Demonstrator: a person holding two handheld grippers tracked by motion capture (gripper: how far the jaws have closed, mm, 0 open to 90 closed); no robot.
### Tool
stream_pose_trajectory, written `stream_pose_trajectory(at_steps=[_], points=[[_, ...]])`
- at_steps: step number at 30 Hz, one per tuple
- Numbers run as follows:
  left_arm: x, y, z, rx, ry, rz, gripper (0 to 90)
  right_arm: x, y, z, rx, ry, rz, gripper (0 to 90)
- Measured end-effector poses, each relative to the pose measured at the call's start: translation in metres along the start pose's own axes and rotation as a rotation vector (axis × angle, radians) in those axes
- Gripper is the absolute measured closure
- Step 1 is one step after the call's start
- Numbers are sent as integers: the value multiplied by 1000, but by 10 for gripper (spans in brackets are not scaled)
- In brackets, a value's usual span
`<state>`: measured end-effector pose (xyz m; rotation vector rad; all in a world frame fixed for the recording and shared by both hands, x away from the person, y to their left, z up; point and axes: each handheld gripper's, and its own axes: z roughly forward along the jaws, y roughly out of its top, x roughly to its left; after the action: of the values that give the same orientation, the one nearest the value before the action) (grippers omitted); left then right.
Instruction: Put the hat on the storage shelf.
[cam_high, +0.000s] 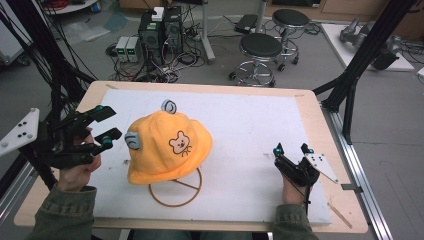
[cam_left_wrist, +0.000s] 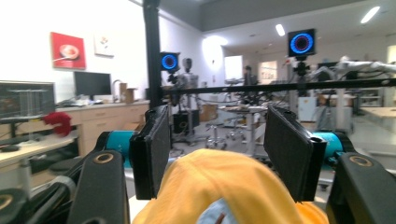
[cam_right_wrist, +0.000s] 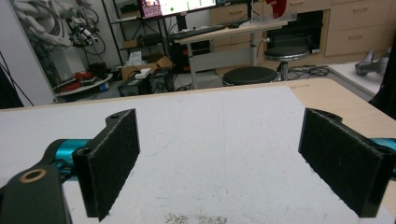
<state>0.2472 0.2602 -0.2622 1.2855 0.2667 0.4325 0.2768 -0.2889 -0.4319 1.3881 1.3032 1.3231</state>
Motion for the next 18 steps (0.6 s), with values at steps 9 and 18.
stream_pose_trajectory(at_steps=[9,18], points=[[5,-6,-14,-2,139,22,405,1,0,-1,-3,-5,10,114],[5,-12,-26,11,305,47,408,3,1,-4,-17,-8,4,114]])
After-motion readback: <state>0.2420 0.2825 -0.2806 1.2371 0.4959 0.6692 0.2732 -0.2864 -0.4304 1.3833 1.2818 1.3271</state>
